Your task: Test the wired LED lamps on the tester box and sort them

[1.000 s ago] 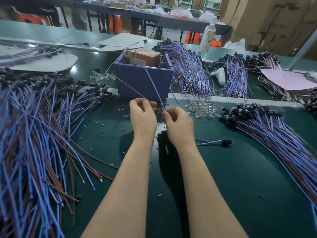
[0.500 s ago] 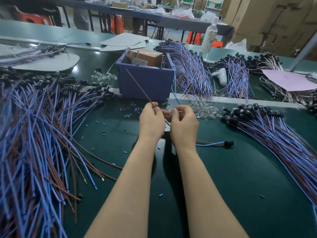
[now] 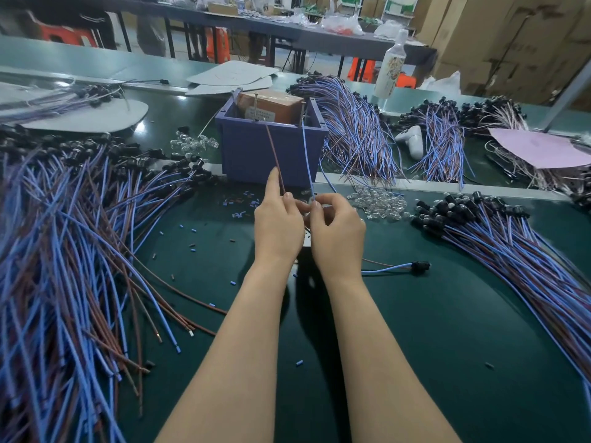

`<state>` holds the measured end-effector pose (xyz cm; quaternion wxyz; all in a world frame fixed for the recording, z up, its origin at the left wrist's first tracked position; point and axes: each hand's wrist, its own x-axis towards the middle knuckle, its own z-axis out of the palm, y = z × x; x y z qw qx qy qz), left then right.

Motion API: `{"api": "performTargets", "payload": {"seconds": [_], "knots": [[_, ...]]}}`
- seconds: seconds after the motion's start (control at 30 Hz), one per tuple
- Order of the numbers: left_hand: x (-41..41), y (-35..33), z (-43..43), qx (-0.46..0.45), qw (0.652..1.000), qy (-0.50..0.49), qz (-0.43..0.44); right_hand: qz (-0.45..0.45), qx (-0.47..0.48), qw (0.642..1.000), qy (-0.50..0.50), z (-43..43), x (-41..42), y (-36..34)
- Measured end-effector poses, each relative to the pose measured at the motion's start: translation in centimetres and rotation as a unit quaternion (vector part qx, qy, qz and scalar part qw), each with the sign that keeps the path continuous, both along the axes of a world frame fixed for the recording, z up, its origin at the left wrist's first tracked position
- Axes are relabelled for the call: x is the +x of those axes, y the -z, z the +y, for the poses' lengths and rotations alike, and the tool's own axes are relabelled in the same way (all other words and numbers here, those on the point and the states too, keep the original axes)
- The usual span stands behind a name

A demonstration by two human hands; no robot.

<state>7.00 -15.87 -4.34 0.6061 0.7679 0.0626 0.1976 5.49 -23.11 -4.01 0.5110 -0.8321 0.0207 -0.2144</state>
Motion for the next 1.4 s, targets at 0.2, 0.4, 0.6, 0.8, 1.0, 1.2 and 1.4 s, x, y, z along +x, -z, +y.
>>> {"api": "performTargets", "payload": {"seconds": [0.2, 0.4, 0.6, 0.8, 1.0, 1.2, 1.4], "knots": [[0.43, 0.06, 0.42, -0.009, 1.000, -0.004, 0.001, -0.006, -0.009, 1.000, 0.004, -0.02, -0.12, -0.11], [0.29, 0.14, 0.05, 0.003, 1.000, -0.008, -0.022, 0.000, -0.004, 1.000, 0.002, 0.00, 0.00, -0.24], [0.57, 0.19, 0.34, -0.015, 0.999, -0.033, -0.020, 0.000, -0.011, 1.000, -0.002, 0.04, -0.02, -0.12], [0.87, 0.20, 0.47, -0.010, 1.000, -0.025, -0.012, -0.002, -0.018, 1.000, -0.003, 0.06, 0.04, 0.00], [0.82, 0.01, 0.55, -0.021, 1.000, -0.013, -0.012, -0.010, -0.020, 1.000, -0.001, 0.03, 0.00, -0.06], [0.74, -0.11, 0.62, -0.022, 1.000, -0.010, -0.005, -0.012, -0.026, 1.000, -0.007, 0.06, -0.06, -0.12], [0.53, -0.52, 0.72, -0.032, 0.999, 0.001, 0.003, 0.007, -0.024, 1.000, -0.012, 0.09, -0.19, -0.35]]}}
